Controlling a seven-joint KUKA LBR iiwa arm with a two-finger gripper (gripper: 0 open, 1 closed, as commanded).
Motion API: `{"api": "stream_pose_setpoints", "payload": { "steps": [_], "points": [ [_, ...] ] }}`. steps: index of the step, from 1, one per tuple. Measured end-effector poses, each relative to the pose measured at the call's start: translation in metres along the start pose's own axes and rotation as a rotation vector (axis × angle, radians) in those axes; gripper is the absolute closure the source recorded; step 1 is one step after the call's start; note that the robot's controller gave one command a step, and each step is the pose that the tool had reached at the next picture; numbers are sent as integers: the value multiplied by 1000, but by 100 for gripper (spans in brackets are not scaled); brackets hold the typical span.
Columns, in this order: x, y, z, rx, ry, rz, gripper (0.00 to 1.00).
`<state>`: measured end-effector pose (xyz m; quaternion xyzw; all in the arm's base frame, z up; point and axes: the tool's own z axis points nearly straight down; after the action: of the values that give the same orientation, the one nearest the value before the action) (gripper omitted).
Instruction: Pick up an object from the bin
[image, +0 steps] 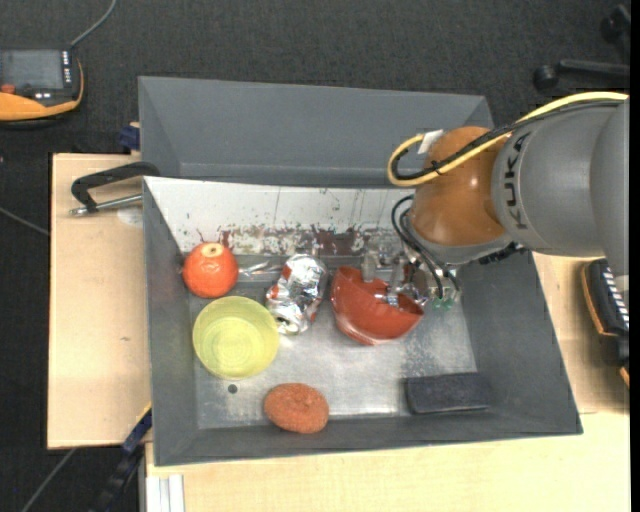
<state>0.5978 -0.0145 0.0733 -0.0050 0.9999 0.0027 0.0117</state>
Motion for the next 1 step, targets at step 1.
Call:
{"api": "stream_pose_setpoints", "payload": {
  "steps": [1],
  "points": [
    [6,-23,0,-2,-7,10,0]
  ]
}}
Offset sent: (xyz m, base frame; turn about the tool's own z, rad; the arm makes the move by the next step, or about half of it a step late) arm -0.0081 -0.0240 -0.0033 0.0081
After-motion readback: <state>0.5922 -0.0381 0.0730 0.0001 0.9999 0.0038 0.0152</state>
